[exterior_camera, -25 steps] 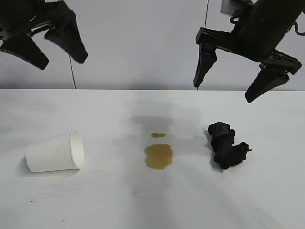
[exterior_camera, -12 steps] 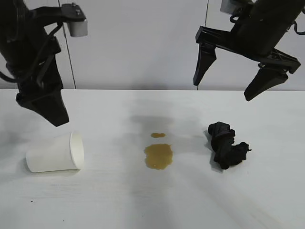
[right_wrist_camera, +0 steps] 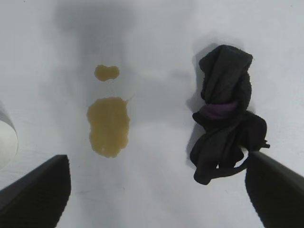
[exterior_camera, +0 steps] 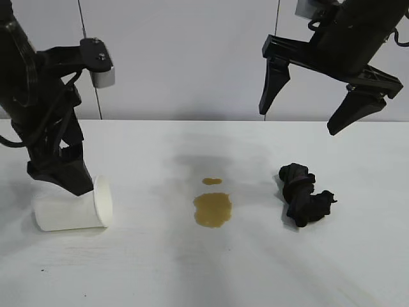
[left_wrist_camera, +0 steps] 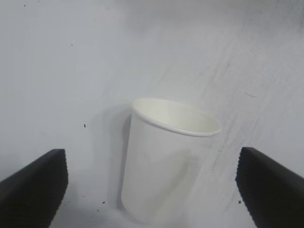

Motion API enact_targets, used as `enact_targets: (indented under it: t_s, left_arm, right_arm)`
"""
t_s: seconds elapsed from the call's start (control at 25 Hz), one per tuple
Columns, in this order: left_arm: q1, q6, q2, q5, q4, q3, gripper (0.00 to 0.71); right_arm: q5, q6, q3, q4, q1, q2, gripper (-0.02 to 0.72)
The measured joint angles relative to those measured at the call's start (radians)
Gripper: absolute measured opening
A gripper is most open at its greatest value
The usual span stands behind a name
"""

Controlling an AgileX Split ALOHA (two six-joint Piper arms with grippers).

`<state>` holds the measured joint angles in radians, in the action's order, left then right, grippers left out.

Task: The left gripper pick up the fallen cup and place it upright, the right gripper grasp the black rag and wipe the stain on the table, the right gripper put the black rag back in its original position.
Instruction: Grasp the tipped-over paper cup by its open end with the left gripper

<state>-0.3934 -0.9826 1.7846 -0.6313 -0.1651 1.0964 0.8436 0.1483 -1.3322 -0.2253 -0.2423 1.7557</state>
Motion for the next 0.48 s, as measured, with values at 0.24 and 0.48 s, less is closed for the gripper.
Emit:
enact_targets:
  t_s: [0.24,0.48]
  left_arm:
    - [0.0,-0.013,0.099,0.024,-0.001,0.0,0.694]
    - [0.0,-0.016,0.137,0.039,-0.001,0.0,0.694]
  right_arm:
    - [-0.001,-0.004,0.0,0.0,0.0,0.0,0.694]
    - [-0.001,-0.01,0.0,0.0,0.0,0.0,0.694]
